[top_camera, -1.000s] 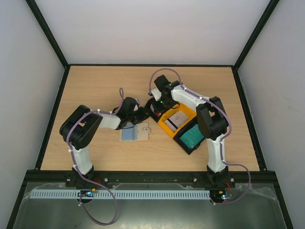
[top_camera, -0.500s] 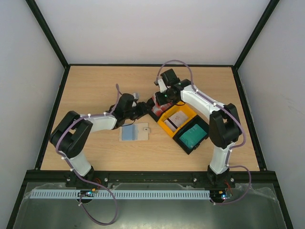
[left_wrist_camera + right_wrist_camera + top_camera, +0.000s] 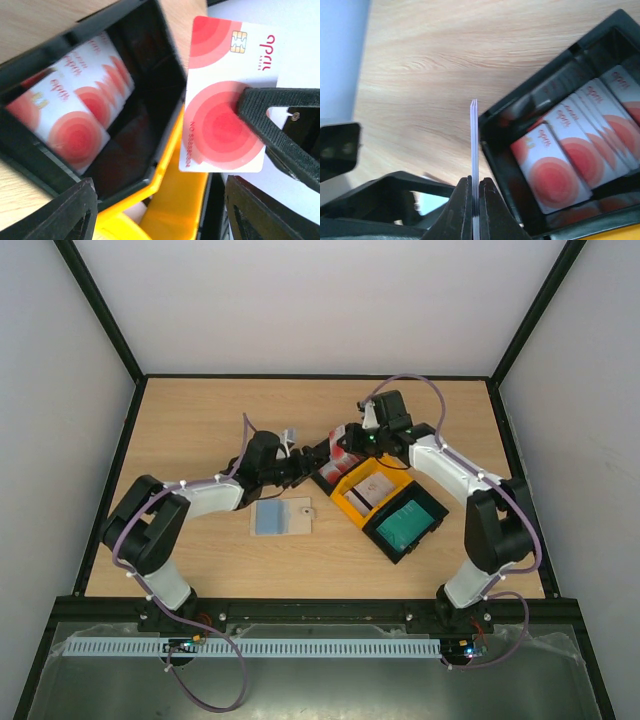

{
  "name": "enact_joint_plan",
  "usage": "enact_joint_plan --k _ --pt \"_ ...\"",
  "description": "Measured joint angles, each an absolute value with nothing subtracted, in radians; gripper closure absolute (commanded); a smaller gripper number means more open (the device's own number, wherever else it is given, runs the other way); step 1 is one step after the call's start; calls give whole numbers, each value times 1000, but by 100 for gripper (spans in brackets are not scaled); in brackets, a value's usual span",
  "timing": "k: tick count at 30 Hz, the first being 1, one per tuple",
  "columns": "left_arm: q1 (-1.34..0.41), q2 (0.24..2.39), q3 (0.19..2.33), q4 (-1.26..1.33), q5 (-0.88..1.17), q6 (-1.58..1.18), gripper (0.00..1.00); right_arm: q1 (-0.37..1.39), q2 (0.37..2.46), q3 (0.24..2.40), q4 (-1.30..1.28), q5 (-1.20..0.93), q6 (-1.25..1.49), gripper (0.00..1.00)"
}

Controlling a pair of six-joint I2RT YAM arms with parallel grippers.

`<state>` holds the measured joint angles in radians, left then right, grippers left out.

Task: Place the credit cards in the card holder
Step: Place the credit card in the storage box.

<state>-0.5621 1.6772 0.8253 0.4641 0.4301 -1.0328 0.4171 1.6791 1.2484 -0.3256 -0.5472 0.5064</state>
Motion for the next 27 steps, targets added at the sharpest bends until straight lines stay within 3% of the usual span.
enact_joint_plan --k 8,11,16,22,27 --pt "-562 1687 866 589 541 -1090 25 375 1588 1148 -167 -715 654 98" --pt "-562 1695 866 640 578 -1122 29 363 1568 1104 -101 -783 712 97" --pt "-562 1698 866 690 615 -1155 44 345 1537 1033 28 -897 834 94" --pt "-562 1697 873 730 636 -1159 72 319 1510 973 160 -974 974 94" --pt "-562 1695 879 750 644 -1155 84 306 1504 944 223 -997 1050 89"
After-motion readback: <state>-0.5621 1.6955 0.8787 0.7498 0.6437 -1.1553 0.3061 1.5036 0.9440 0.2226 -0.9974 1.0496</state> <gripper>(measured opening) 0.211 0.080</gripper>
